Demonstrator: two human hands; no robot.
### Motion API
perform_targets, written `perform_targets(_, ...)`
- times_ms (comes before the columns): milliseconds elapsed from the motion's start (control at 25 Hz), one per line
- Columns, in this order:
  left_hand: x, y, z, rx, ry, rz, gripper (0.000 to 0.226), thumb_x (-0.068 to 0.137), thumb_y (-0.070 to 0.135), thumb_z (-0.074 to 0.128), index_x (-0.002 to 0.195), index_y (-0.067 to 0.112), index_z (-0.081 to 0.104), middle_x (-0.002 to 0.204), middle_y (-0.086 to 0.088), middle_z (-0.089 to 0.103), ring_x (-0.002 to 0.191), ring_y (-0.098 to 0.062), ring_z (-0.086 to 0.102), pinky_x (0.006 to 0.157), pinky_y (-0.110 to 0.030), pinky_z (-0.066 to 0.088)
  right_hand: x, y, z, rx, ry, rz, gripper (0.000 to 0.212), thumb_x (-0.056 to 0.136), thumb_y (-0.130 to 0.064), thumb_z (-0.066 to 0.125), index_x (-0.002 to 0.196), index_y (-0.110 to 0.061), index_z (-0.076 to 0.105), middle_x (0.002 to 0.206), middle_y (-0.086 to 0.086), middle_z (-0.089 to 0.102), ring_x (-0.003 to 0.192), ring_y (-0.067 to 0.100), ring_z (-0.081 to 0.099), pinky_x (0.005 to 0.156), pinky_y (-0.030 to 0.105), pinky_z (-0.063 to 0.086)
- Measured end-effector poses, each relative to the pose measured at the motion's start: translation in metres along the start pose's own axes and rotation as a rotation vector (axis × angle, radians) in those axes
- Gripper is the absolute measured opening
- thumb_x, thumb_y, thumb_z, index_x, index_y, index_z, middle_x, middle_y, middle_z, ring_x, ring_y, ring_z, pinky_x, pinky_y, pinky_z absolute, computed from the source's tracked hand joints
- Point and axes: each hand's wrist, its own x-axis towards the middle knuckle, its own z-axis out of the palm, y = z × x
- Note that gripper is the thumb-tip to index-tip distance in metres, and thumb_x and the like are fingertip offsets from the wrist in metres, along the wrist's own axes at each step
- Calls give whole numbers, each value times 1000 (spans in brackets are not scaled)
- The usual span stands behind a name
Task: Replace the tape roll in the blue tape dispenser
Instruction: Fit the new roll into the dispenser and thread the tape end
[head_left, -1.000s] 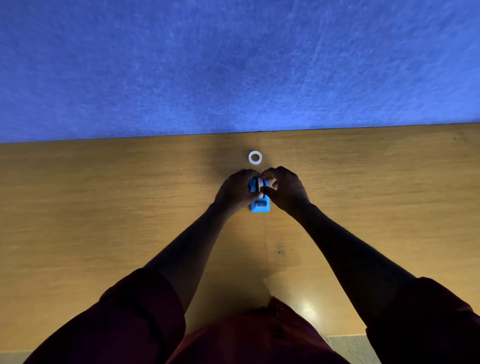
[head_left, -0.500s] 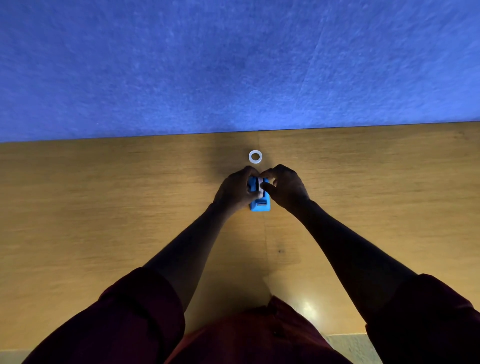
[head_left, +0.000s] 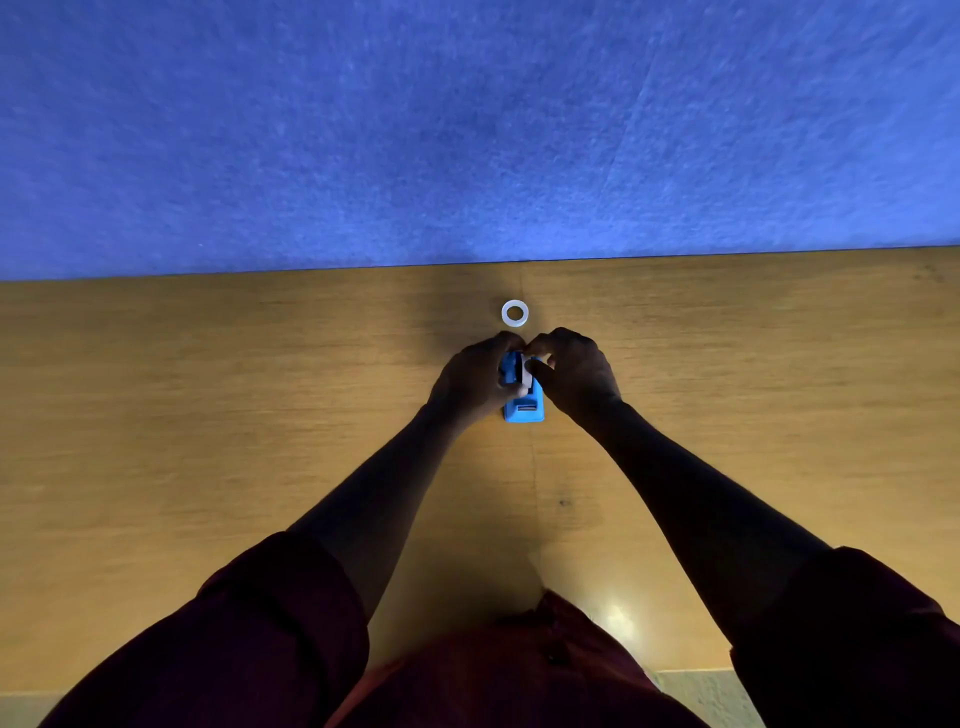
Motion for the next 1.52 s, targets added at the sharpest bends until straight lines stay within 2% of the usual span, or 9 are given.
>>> perform_targets(120, 0, 0, 0, 1, -11, 14, 44, 85, 29, 79, 122, 16, 59, 114, -1, 71, 103, -14, 68, 84, -30, 58, -2, -1, -2, -57, -5, -20, 12, 91, -22, 66, 101, -28, 69, 99, -8, 70, 88, 11, 65, 73, 33, 57)
perform_targets(280, 3, -1, 0, -6, -24, 9, 43, 86, 31, 78, 122, 17, 61, 113, 0, 71, 102, -13, 67, 84, -29, 57, -3, -3, -3, -129, 2, -87, 9, 93, -18, 63, 99, -21, 69, 92, -2, 68, 81, 15, 64, 65, 29, 54)
perform_targets(440, 3, -2, 1, 7, -20, -3, 42, 85, 35, 77, 121, 20, 61, 112, 3, 70, 101, -11, 66, 82, -28, 55, -4, -5, -4, -163, 17, -83, 8, 94, -21, 62, 95, -18, 68, 86, 0, 70, 68, 11, 55, 54, 21, 36)
perform_targets(760, 5, -2, 1, -18, -51, -36, 43, 84, 36, 79, 119, 23, 59, 111, 4, 70, 99, -10, 67, 77, -22, 53, -5, -6, -5, -105, -5, -69, 6, 93, -21, 64, 96, -18, 68, 91, 0, 71, 81, 18, 66, 64, 27, 48)
perform_targets(920, 6, -1, 2, -4, -43, -55, 39, 80, 32, 82, 109, 25, 58, 104, 7, 70, 93, -10, 68, 79, -33, 58, -5, -7, -7, -18, -26, -45, 14, 86, -18, 72, 99, -18, 66, 99, -3, 69, 89, 15, 66, 76, 37, 59)
perform_targets(1240, 6, -2, 2, -13, -62, -52, 39, 81, 34, 81, 112, 23, 59, 107, 3, 71, 96, -14, 69, 81, -40, 60, -2, -7, -9, -34, -41, -34, 15, 86, -19, 72, 101, -19, 70, 103, -2, 72, 92, 14, 66, 80, 38, 58)
perform_targets(1520, 10, -2, -1, -13, -75, -73, 39, 82, 33, 81, 115, 21, 64, 108, 2, 73, 99, -13, 70, 83, -37, 60, -1, -7, -8, -75, -42, -51, 13, 90, -21, 68, 103, -18, 70, 102, 0, 72, 92, 15, 67, 77, 33, 57)
